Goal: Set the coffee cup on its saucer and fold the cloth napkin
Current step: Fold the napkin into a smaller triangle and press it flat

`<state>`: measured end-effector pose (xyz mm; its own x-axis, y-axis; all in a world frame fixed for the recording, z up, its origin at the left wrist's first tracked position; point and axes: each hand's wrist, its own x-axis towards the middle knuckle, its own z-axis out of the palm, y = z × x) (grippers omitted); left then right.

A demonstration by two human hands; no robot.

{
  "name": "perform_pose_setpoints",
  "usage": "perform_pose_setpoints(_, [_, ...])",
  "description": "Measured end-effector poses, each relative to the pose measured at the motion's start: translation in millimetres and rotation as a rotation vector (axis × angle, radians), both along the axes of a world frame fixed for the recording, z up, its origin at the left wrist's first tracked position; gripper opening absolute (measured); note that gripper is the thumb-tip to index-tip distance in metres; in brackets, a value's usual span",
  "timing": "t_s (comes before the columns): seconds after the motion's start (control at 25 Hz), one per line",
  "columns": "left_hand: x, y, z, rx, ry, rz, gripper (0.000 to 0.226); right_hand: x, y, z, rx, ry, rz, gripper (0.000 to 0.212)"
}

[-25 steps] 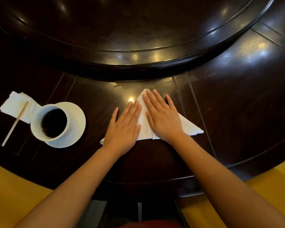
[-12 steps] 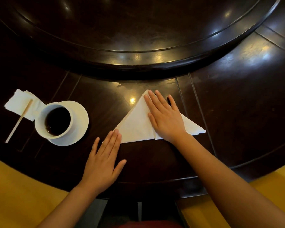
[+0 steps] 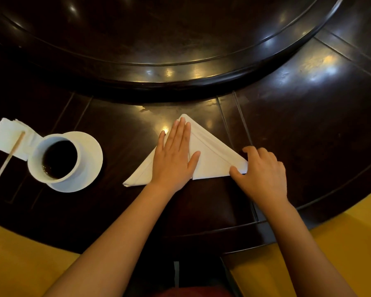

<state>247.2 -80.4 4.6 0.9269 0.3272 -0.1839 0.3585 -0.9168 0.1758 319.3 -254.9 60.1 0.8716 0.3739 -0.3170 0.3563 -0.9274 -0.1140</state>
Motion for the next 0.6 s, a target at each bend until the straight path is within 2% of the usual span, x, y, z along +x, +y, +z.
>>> perform_pose_setpoints(0.12, [1, -2, -3, 0.01, -0.009, 0.015, 0.069, 6, -2, 3, 0.115, 0.096, -0.029, 0.03])
perform_pose_setpoints(0.24, [3, -7, -3, -0.006, -0.028, 0.062, 0.069, 11, -7, 14, 0.43, 0.301, -0.24, 0.011])
perform_pose_setpoints(0.4, [10, -22, 2, -0.044, -0.011, 0.13, 0.07, -4, -3, 35, 0.837, 0.204, -0.327, 0.015])
perform_pose_setpoints(0.48, [15, -24, 8, -0.18, -0.025, 0.122, 0.063, -10, 2, 38, 0.933, 0.17, -0.365, 0.021])
perform_pose_setpoints(0.52, [15, -22, 15, -0.315, -0.074, 0.145, 0.06, -10, 4, 39, 0.954, 0.153, -0.383, 0.024])
perform_pose_setpoints(0.6, [13, -8, 33, -0.592, -0.305, 0.272, 0.052, -9, 8, 37, 0.97, 0.135, -0.398, 0.024])
